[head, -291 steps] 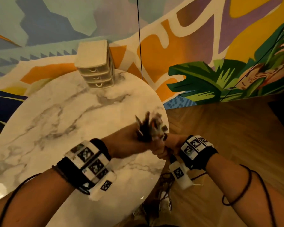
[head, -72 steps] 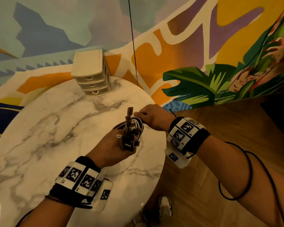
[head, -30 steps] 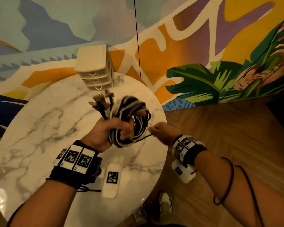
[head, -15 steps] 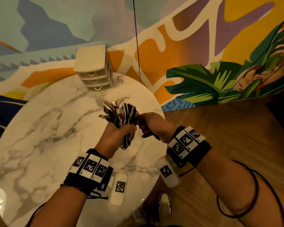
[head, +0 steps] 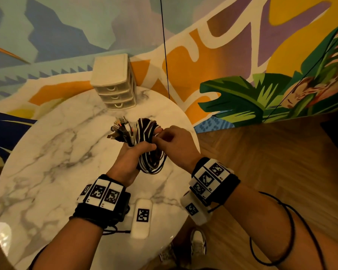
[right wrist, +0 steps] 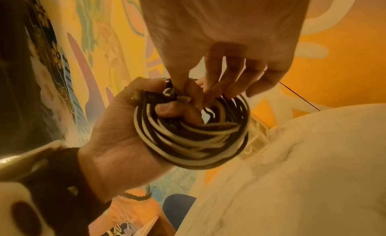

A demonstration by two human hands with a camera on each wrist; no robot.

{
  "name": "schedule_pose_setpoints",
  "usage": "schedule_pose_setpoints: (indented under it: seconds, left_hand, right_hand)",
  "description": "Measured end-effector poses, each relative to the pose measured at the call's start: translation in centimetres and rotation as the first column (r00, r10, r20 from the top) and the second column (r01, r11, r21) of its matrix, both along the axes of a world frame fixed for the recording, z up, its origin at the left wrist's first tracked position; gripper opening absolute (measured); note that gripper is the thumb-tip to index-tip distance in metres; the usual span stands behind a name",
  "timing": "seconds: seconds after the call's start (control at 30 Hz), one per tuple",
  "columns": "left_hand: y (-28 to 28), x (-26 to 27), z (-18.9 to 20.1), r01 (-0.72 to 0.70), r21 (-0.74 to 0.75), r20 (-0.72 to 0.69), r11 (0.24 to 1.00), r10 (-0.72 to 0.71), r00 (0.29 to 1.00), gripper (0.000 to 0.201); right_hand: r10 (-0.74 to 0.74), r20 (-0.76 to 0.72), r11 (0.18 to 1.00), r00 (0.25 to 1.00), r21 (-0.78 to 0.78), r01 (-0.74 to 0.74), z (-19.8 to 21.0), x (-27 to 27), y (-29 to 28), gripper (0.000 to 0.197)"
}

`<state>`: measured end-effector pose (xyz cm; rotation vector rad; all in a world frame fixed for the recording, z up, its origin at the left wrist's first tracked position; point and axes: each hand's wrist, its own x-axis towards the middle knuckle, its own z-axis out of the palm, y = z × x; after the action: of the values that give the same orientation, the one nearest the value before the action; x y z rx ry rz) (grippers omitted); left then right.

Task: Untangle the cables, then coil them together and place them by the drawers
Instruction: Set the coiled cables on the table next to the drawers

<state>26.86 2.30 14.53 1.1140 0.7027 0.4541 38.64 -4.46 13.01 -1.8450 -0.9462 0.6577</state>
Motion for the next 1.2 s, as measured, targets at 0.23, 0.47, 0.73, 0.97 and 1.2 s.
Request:
schedule_pose_setpoints:
  seconds: [0.23,0.47,0.73,0.97,1.2]
  left_hand:
    - [1.0,-0.5,-0.6,-0.05,-0.062,0.104,0.997,0.056,0.993,0.045]
    - [0.6,-0.9,-0.6,0.066,-0.221,0.228,0.973,-0.014,0.974,0.049]
    - [1.6,-0.4,0.5,0.095,-0.184,0.284,0.978,-0.04,0.958,0.06]
    - [1.7,-0.9,-0.1,0.129,-0.26,0.333,0.957,-0.036,0.942,0.063]
    - [0.7,-0.5,-0.6,0.153,-0.289,0.282,0.945,-0.068,0.957,0.045]
  right_hand:
    - [0.018,-0.231,0.998,0.973,0.07,-0.002,-1.2,0.0,-0.5,0.013]
    - [0.051,-0.666,0.999,0.744,0.036,-0.037,-4.4,-0.2,-1.3,0.046]
    - [-0.1,-0.444,0.949,0.891,0.227,0.22,-5.3,-2.8,-1.9,0.02]
    - [-0.022,-0.311,0.971,0.95,0.218,0.094,-5.1,-0.3,-1.1,0.024]
    - [0.017,-0.737,0.96,0.675,0.199,0.194,-4.7,-0.8,0.3,0.02]
